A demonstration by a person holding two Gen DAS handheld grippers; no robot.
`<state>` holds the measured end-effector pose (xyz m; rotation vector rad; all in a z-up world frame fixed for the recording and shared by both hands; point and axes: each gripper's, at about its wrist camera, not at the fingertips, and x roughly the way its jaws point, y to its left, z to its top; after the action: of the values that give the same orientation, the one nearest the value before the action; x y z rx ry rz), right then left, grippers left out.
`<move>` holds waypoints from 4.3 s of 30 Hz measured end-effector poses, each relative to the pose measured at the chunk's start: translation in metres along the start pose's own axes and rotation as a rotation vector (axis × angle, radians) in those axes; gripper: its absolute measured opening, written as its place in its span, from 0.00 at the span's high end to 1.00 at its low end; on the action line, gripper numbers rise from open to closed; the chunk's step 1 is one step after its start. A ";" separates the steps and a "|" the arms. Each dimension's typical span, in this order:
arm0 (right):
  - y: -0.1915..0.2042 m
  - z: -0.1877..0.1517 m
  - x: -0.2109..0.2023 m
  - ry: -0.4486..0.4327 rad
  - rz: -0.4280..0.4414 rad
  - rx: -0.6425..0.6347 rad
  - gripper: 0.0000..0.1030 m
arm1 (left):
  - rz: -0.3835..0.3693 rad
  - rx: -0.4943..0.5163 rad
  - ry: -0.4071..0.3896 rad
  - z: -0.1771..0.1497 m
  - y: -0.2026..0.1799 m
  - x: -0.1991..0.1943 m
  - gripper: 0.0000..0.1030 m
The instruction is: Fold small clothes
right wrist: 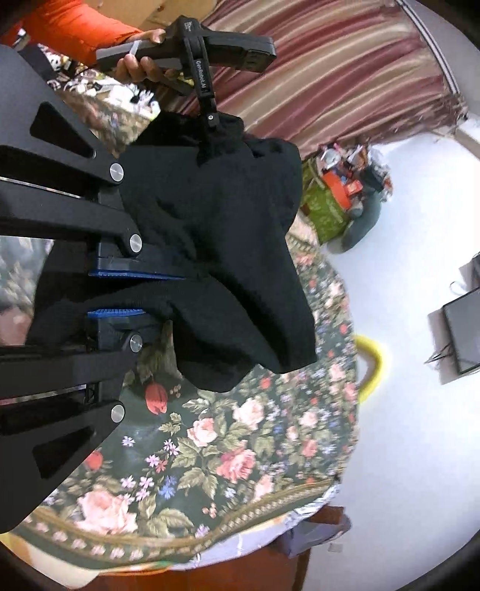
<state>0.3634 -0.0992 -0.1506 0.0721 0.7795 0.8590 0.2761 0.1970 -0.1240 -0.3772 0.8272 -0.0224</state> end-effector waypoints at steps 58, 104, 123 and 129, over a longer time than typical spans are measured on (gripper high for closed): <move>0.042 -0.067 0.026 0.175 -0.011 -0.106 0.49 | 0.174 0.296 0.104 -0.057 -0.022 0.009 0.53; 0.017 -0.060 0.049 0.186 -0.080 -0.102 0.39 | 0.204 0.275 0.231 -0.011 -0.046 0.122 0.22; 0.000 -0.072 0.087 0.236 -0.062 -0.118 0.39 | 0.148 0.045 0.235 -0.029 0.060 0.115 0.24; 0.004 -0.070 0.078 0.246 -0.092 -0.113 0.39 | 0.288 -0.014 0.194 -0.027 0.087 0.074 0.32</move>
<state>0.3470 -0.0583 -0.2457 -0.1716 0.9546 0.8323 0.2965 0.2571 -0.2226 -0.2690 1.0681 0.2179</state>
